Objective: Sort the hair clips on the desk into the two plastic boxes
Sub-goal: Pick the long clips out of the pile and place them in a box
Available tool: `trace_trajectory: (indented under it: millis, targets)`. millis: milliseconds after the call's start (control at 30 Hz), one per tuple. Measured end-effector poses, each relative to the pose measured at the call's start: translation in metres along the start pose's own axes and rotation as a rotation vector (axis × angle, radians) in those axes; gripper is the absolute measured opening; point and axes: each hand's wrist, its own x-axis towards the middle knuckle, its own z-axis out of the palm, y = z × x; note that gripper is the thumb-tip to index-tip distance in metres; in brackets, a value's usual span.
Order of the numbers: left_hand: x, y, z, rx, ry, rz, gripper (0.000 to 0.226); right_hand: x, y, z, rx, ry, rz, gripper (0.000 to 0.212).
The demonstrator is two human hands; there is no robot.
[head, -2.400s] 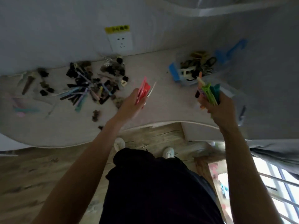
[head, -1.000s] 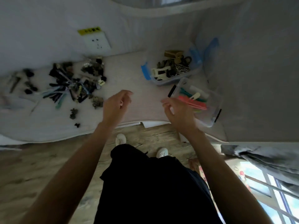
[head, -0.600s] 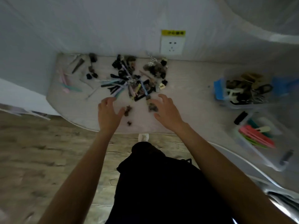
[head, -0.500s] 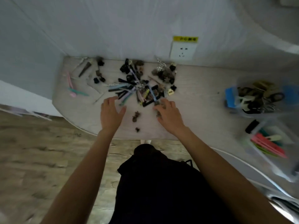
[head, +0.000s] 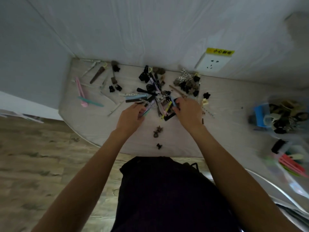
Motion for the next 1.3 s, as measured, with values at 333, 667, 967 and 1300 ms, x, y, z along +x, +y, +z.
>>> trace_trajectory:
  millis: [333,667,967,1300]
  targets:
    - [-0.006,-0.002,0.000,0.080,0.017,0.030,0.019,0.010,-0.006,0.002,-0.158,-0.096,0.095,0.023]
    - [-0.013,0.000,-0.014,0.035,0.331,-0.098,0.015,0.034,0.011,-0.035,0.272,0.016,-0.009,0.010]
    - [0.036,-0.006,-0.019,0.063,0.176,-0.113,0.041,0.074,0.004,0.000,-0.031,-0.113,-0.029,0.038]
    - [0.047,-0.010,-0.032,-0.021,0.036,-0.216,0.041,0.046,0.002,-0.009,0.152,0.094,-0.105,0.016]
